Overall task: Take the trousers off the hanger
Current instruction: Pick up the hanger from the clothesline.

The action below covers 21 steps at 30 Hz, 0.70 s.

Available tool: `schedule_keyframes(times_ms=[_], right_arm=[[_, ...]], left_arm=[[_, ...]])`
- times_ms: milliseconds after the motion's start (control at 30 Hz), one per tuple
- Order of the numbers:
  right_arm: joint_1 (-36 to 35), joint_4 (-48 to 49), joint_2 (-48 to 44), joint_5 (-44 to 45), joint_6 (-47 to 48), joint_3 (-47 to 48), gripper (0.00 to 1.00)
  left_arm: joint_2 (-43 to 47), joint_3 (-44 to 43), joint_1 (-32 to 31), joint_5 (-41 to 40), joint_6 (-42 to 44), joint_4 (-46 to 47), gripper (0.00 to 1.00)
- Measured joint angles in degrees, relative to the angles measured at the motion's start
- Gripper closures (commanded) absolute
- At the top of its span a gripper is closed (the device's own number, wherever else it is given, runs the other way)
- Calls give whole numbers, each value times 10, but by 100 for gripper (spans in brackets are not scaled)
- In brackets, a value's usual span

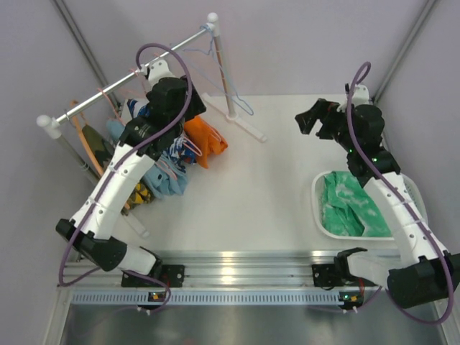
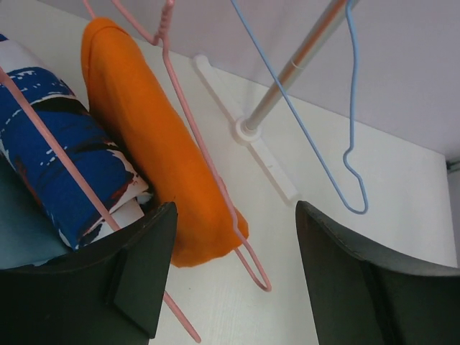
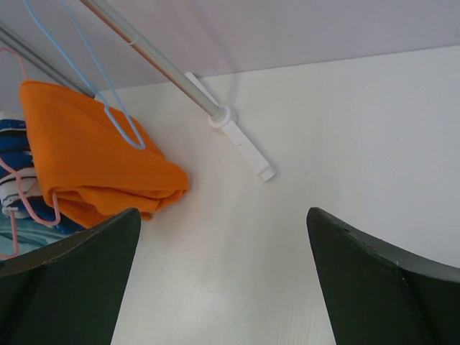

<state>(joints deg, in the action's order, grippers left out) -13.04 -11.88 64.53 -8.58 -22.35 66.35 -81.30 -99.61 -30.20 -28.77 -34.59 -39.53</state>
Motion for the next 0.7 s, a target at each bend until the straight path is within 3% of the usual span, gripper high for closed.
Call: schedule_keyframes(times_ms=[333,533,700], right_arm=[[0,-23,-20,51,7,-38,0],[0,-27,-42,65,14,-38,0],[0,-34,-45,72,18,-45,0]], left_arm=[[-100,-21,1,-96,19,6,33],[-127,-23,1,-129,23,25,46],[-123,11,1,-166,18,87,49]])
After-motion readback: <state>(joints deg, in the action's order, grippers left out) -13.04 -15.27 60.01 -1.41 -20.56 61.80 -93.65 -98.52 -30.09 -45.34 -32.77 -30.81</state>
